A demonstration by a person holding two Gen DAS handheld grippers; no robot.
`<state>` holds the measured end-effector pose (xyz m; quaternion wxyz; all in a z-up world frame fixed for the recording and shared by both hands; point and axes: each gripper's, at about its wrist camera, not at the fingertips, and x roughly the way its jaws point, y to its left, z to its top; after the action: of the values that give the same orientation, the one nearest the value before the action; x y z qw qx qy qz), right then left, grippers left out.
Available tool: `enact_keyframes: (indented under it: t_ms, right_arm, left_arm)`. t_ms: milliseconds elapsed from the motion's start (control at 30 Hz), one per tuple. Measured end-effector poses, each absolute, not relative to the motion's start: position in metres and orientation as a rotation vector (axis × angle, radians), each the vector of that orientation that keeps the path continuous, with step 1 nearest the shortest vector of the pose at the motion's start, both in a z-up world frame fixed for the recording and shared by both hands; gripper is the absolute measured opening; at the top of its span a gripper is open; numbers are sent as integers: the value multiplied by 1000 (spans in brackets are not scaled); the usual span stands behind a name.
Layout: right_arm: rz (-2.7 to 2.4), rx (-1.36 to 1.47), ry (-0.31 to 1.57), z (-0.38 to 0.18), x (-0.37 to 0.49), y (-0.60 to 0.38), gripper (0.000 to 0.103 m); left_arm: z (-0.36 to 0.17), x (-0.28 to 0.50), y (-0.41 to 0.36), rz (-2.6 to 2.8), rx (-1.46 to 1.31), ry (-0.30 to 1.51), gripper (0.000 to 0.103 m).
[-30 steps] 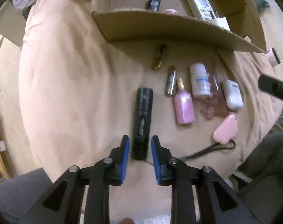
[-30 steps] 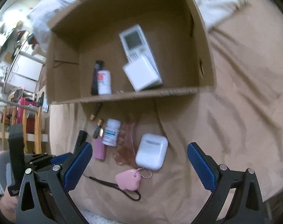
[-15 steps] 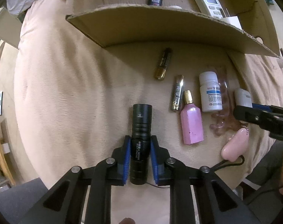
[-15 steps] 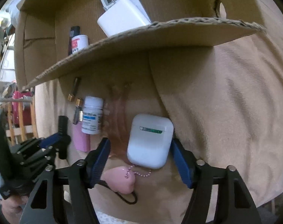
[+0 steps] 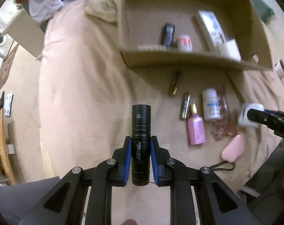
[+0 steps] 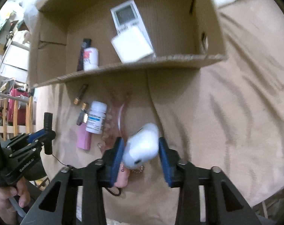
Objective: Organize rigid objects
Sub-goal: 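Lift the flashlight with the left tool while the right tool grasps the white earbud case, then carry the flashlight and earbud case into the box with both tools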
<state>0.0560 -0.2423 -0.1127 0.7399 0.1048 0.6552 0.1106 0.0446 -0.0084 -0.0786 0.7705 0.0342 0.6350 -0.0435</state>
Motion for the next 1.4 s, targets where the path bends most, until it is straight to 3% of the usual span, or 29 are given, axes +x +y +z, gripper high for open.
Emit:
enact_keyframes:
  t_ms: [33,200,400,800,1400]
  right_arm:
    - [245,231,1425,-109,55,-244,22]
    - [261,235,1388,-96,45,-244,22]
    - [241,283,1412,-98,59,-261,22]
    - [236,252,1431,-106,69,-254,22]
    - [335,271,1051,46,105,-263,22]
  left_arm:
    - [-72,43,-8,-93,71,1361,18]
    - [-32,40,-4,-74,83,1261,18]
    - [-25,42,-6,-78,48,1226,18]
    - [59,51,0,-99,43,1027,18]
    - [174,114,-43,-197,-32,754,18]
